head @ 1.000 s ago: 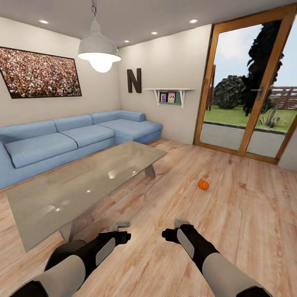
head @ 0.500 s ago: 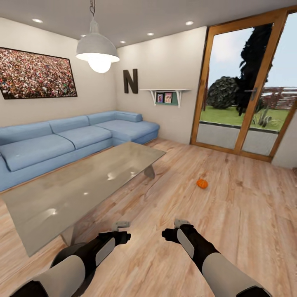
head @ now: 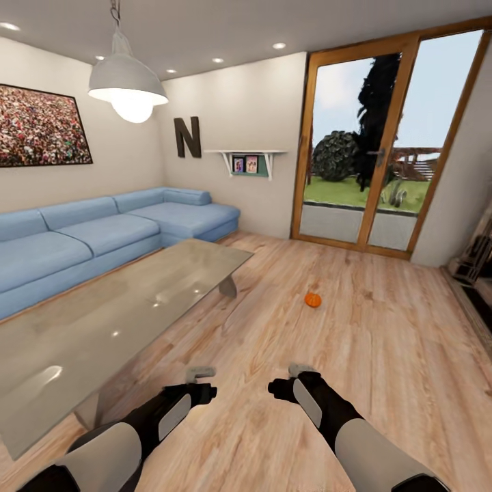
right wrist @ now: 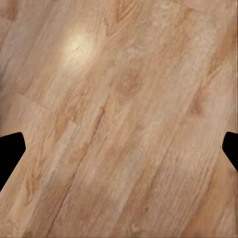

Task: Place each of the two pumpkins and all three candles from the living room inside a cabinet in the living room (use any cabinet), then make sure every cabinet is closed, and position the cauldron so it is next to a table in the living room.

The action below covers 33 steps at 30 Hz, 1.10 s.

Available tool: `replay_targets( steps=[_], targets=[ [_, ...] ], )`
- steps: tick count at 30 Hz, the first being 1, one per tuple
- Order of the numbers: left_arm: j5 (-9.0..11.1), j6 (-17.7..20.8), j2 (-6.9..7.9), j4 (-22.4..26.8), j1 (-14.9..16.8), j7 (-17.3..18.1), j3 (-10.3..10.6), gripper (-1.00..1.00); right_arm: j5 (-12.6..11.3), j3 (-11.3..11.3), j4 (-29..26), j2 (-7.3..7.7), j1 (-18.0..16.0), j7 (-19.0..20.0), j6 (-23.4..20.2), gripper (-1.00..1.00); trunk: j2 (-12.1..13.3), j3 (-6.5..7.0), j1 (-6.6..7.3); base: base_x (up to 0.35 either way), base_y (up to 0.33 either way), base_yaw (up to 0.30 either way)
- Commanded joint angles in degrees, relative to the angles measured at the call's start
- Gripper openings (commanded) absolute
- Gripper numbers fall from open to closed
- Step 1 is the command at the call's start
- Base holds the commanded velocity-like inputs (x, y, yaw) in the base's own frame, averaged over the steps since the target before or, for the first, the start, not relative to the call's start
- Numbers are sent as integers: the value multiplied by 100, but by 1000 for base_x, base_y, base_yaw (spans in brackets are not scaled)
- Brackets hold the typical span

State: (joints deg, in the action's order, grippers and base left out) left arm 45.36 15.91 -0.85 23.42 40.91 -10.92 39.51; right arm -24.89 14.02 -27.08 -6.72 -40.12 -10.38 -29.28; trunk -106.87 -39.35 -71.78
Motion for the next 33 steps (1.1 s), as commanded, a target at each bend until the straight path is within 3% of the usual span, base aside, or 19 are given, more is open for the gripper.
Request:
replay_targets(
  steps=[1, 33],
  targets=[
    [61, 10, 6, 14, 5, -52, 48, 100, -60, 40, -7, 4, -4, -51, -16, 100, -3, -2, 1, 0, 6, -269],
    [61, 9, 1, 14, 5, -60, 92, 100, -60, 40, 1, 4, -4, -51, -17, 100, -3, 96, 1, 0, 0, -275]
  ],
)
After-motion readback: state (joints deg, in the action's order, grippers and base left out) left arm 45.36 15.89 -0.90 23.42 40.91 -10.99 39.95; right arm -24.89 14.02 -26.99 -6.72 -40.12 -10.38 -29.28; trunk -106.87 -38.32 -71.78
